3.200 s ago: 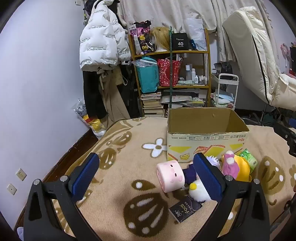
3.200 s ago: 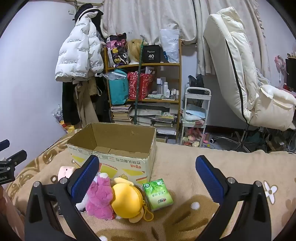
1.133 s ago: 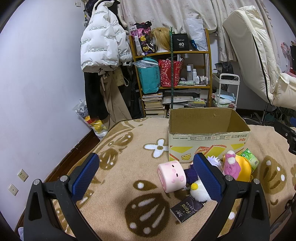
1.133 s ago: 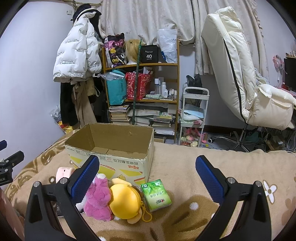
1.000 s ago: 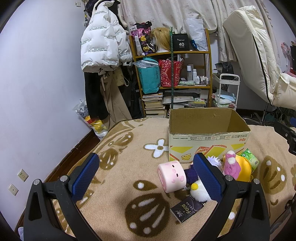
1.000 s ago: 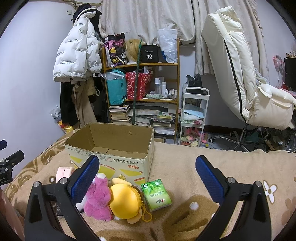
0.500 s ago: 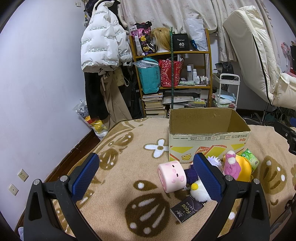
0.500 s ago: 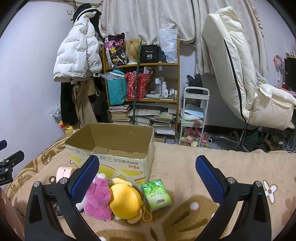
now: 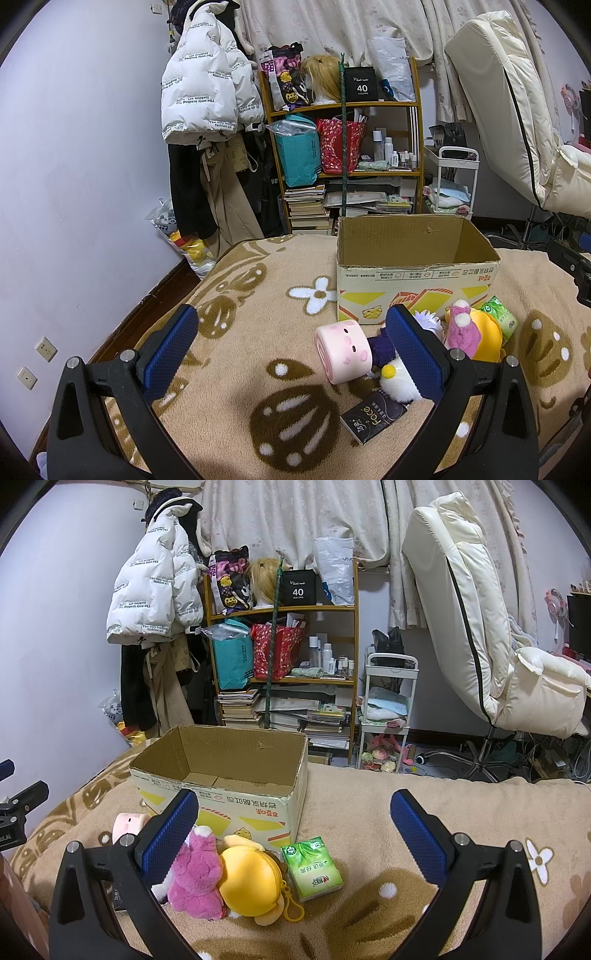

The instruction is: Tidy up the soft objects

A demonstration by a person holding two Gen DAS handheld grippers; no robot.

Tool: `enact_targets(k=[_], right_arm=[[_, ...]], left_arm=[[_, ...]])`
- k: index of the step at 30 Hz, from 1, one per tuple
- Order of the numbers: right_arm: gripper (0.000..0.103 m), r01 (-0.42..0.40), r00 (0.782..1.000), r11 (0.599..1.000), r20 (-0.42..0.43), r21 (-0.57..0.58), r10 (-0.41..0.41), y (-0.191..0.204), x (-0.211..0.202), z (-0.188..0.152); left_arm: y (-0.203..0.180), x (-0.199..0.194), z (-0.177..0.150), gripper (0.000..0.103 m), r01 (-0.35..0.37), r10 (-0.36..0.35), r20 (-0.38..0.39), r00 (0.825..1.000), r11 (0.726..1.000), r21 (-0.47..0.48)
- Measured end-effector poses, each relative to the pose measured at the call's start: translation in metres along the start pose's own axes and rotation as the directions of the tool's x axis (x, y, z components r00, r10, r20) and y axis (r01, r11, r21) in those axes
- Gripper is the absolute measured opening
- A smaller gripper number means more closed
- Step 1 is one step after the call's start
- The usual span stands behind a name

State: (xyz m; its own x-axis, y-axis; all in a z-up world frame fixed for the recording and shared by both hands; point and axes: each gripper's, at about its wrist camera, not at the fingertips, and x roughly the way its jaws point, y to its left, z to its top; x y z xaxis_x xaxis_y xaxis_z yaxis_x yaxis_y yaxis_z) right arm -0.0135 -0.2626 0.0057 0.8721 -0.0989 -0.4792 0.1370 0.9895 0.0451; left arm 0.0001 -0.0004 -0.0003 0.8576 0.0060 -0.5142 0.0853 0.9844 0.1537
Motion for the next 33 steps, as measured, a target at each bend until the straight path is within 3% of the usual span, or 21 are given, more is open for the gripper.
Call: enact_targets(k=[18, 26, 33], right_arm=[[0.103, -0.009, 1.0, 1.0, -0.006, 0.0, 0.009, 0.0, -0.001, 0.001], [0.103, -0.037, 0.999, 0.999, -0.006, -0.004, 0.037, -0.004, 0.002, 0.01], [0.103, -0.032, 0.996, 0.998, -0.078, 0.05, 0.036, -0.013, 0.028, 0.015]], left_arm=[[0.0, 0.0, 0.0, 0.1, 0.002, -0.002, -0.003, 1.0, 1.0, 0.002], [0.006, 0.017, 0.005, 0.1, 0.02, -0.02, -0.049, 0.999, 1.0, -0.005], [0.003, 0.047, 0.014, 0.1, 0.023, -0.025, -0.148, 0.989, 1.0, -0.017]])
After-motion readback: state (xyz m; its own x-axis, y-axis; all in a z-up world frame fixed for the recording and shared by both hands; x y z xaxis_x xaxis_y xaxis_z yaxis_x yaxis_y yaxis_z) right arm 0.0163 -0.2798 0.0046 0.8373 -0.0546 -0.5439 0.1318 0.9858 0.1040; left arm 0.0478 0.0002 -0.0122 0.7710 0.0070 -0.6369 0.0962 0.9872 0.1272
